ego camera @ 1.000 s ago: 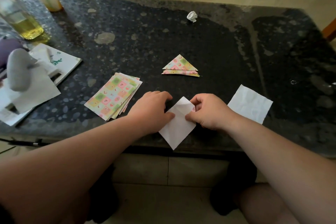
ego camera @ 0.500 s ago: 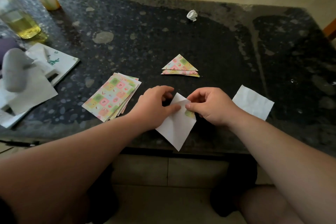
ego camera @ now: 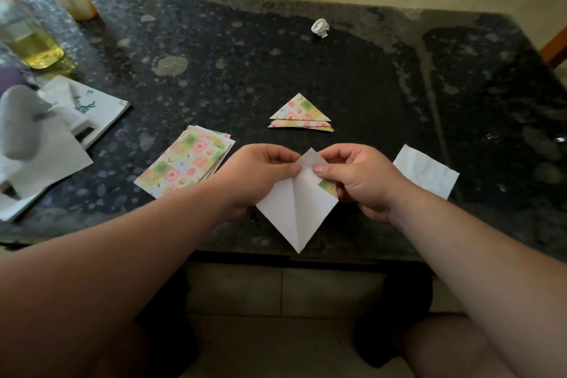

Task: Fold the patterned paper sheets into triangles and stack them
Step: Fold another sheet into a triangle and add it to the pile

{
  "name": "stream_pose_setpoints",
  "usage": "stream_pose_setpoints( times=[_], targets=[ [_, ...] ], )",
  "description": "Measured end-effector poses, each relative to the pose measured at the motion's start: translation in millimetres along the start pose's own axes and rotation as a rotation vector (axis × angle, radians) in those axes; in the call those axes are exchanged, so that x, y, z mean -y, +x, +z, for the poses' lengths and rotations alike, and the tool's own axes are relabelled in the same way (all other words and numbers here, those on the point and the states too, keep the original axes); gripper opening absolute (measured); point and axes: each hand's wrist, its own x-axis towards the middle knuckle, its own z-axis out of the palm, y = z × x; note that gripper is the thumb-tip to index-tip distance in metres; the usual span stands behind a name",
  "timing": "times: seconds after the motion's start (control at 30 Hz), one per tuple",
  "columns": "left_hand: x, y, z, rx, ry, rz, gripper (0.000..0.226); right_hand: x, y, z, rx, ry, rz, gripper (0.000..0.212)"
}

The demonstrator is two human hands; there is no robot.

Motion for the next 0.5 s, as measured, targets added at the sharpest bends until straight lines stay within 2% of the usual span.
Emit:
stream_pose_setpoints(
  times=[0.3,0.5],
  targets=[
    [0.0,-4.2,-8.3,0.072,-0.260,-0.064,0.019,12.2,-11.2,-0.7,0.009,0.173,0.029,0.022],
    [-3.5,-7.0,-10.3,0.087,-0.309,-0.078,0.023,8.1,-7.8,-0.2,0.048,0.113,-0.049,0.045]
  ],
)
